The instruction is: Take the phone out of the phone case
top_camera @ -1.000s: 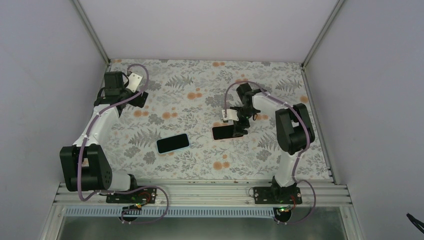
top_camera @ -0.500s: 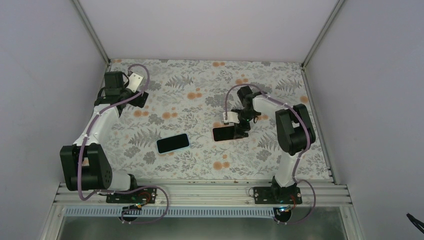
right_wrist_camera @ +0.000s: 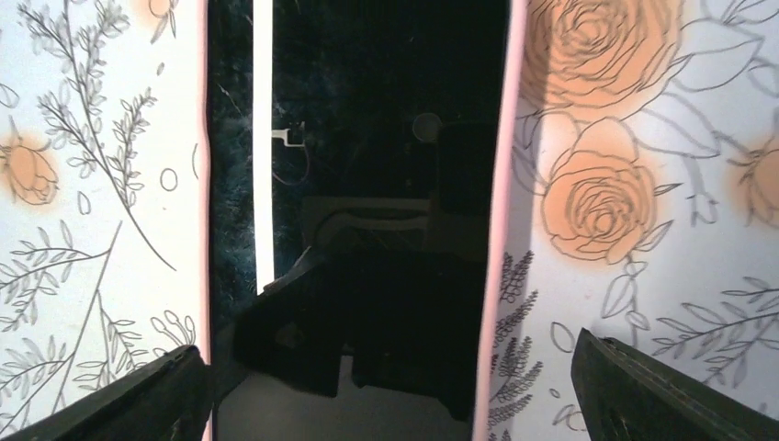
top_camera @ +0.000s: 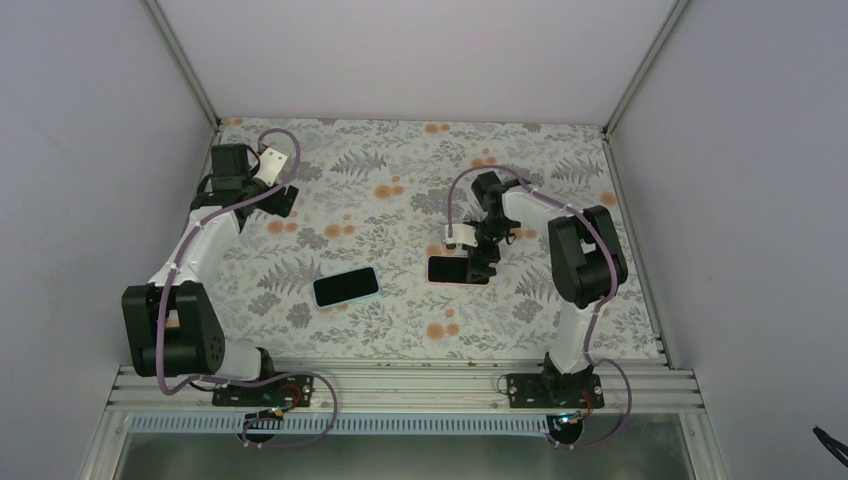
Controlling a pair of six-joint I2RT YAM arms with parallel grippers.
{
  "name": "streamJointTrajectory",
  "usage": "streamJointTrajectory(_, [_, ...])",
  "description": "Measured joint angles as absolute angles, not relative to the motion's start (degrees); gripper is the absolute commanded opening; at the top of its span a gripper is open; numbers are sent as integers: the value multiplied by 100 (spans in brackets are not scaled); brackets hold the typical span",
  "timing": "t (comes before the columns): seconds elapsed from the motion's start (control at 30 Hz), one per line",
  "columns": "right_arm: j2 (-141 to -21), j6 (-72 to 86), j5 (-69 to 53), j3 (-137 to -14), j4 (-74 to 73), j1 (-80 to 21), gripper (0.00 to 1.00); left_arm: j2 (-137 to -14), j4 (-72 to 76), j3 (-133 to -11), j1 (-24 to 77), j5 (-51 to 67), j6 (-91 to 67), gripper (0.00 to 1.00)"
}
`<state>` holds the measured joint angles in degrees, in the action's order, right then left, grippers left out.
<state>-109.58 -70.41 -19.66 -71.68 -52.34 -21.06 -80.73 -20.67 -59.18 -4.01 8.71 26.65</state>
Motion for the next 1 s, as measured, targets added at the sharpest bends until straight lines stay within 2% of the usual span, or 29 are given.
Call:
streamJointTrajectory(0.2, [-11312,-7004,-2134,-7843,-5806,-2104,100,-8073,-2064,-5916,-401,862,2698,100])
streamJointTrajectory(0.4, [-11480,-6796,-2206,-7937,-6136,-2104,100,-8073,-2060,-5878,-401,860,2744,100])
streamJointTrajectory(0.77, [-10787,-6294,-2290,-6871,-5662,-2147,100,-8073,-2034,-5778,-401,836,2768,100])
streamJointTrajectory(1.0, [-10108,-5730,-1765,-5942,-4445,-2493,100,-8073,-2010,-5771,-379,755,2766,100])
